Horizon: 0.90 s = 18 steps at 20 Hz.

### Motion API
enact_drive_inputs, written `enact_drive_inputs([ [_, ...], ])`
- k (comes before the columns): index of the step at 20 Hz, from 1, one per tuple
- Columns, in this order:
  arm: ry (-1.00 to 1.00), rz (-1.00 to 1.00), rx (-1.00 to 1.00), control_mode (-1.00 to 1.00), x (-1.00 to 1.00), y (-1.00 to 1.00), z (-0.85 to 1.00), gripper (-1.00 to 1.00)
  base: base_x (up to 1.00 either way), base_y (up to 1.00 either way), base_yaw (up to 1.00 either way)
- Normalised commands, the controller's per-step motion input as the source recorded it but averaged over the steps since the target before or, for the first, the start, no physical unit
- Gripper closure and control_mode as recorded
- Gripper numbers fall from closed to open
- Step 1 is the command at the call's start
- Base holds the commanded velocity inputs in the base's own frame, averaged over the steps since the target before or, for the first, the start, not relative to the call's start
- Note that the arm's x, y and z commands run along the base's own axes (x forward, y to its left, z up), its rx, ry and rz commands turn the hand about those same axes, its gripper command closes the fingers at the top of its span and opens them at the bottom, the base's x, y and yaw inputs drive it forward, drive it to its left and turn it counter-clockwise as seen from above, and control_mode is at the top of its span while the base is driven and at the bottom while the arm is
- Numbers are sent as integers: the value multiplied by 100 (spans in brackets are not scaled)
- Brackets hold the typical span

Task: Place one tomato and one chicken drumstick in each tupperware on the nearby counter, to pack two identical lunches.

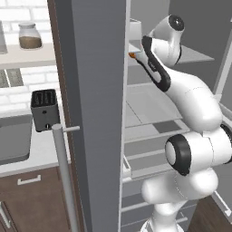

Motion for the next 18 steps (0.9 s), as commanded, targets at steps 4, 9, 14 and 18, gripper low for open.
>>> enact_drive_inputs([
  [4,-2,3,-7,-100,80,21,-41,-100,0,0,0],
  [9,0,0,-8,-100,78,27,-9,-100,0,0,0],
  [14,8,0,-4,-100,43,4,-8,-100,0,0,0],
  [18,1,0,-10,-100,-5,0,-66,100,0,0,0],
])
